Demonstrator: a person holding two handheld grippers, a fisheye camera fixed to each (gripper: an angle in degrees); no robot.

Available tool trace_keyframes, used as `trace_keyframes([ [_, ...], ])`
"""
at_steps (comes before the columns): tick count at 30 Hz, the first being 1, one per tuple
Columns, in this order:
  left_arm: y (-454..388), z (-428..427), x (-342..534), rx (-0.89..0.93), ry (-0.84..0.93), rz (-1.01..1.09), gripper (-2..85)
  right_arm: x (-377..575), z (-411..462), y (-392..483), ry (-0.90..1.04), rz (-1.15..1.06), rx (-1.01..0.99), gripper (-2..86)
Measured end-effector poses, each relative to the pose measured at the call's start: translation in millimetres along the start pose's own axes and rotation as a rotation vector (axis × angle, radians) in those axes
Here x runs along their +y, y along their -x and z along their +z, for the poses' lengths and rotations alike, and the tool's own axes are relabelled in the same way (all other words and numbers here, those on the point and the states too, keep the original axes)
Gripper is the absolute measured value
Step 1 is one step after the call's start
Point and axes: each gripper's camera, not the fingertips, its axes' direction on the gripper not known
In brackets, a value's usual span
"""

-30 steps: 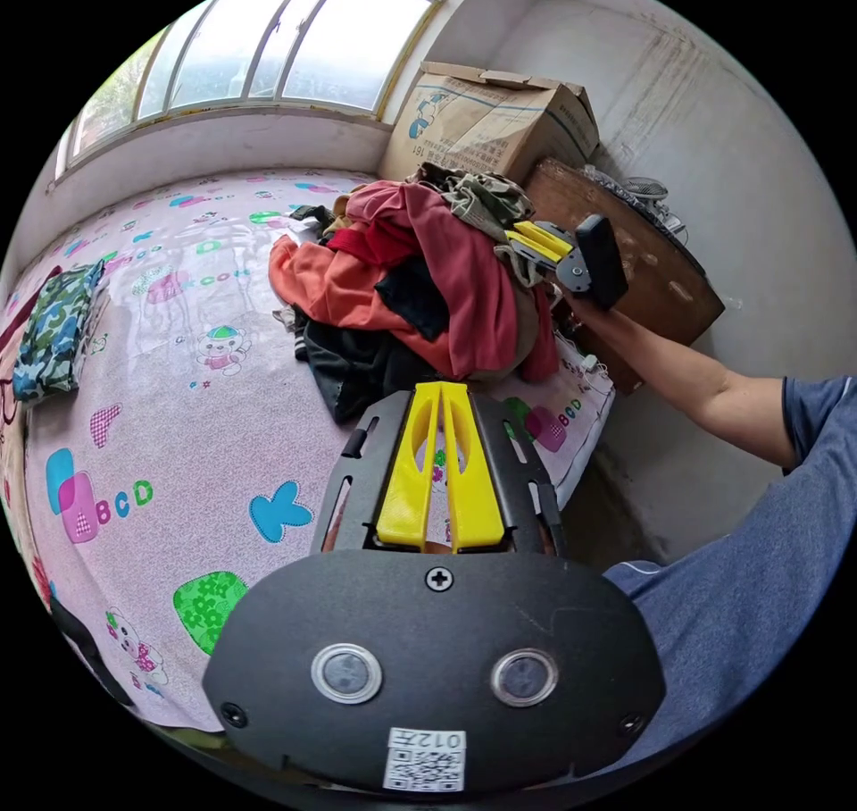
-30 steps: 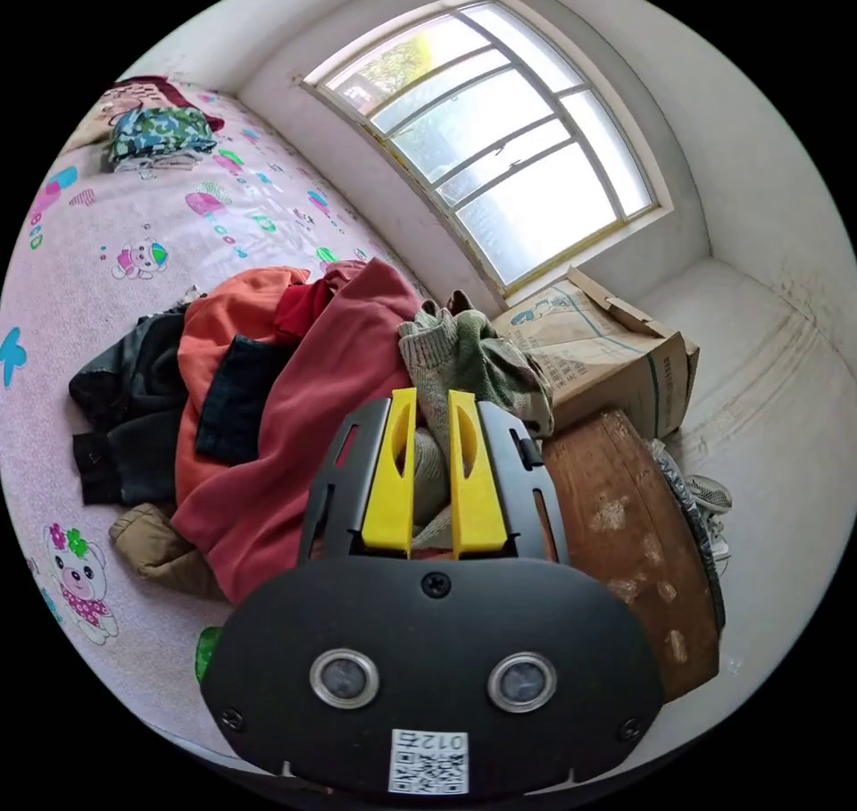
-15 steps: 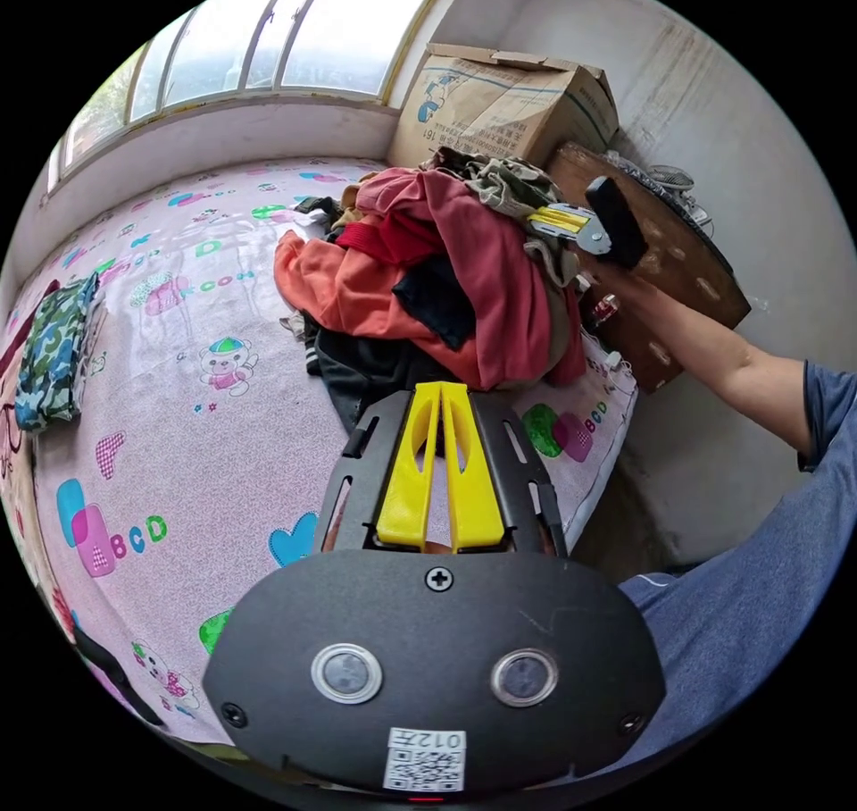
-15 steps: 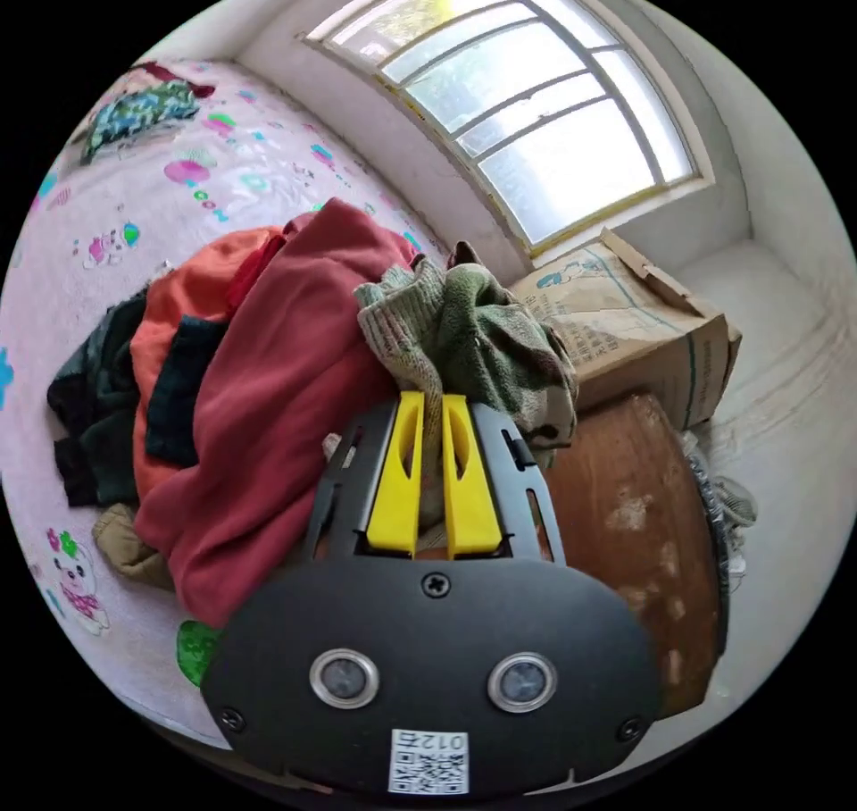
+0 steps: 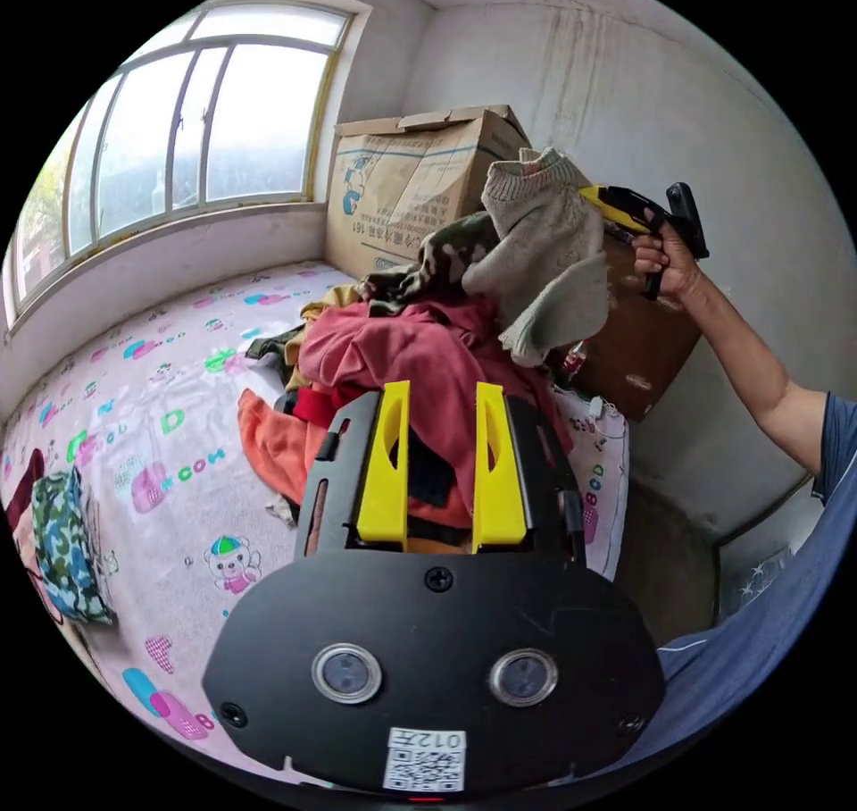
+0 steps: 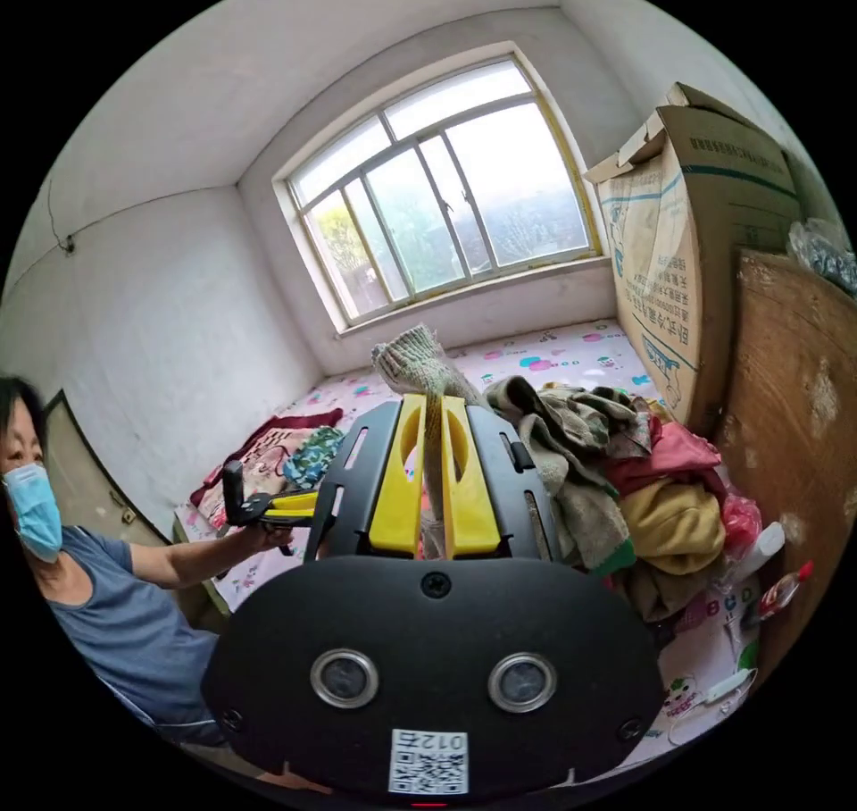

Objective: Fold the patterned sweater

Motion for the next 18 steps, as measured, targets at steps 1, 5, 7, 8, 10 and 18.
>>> trace_keyframes([
  [1,-5.4,-4.6,-19.0,0.012,-0.024,0.027,13.3,-15.2,-12.7,8.2,-0.007,-0.029,-0.028,1.4],
  [5,-25.7,-29.7,-65.8,0.04,-0.098,0.127,16.4,-48.2,-36.4,39.0,-0.004,-0.125,-0.101,1.5],
  [7,-38.4,-55.0,-89.9,0.068,-0.133,0.193,18.2,-58.5,-41.1,58.4,0.0,-0.179,-0.148,1.5],
  [8,-41.2,-61.5,-95.1,0.079,-0.136,0.21,18.5,-59.9,-40.7,62.6,0.003,-0.189,-0.166,1.5],
  [10,-48.6,-82.4,-111.1,0.189,-0.119,0.271,19.6,-61.2,-32.0,77.4,0.027,-0.214,-0.235,1.5],
  [18,-39.1,-77.2,-86.8,0.454,0.102,0.24,22.0,-37.0,30.7,122.0,0.142,-0.249,-0.452,1.6],
])
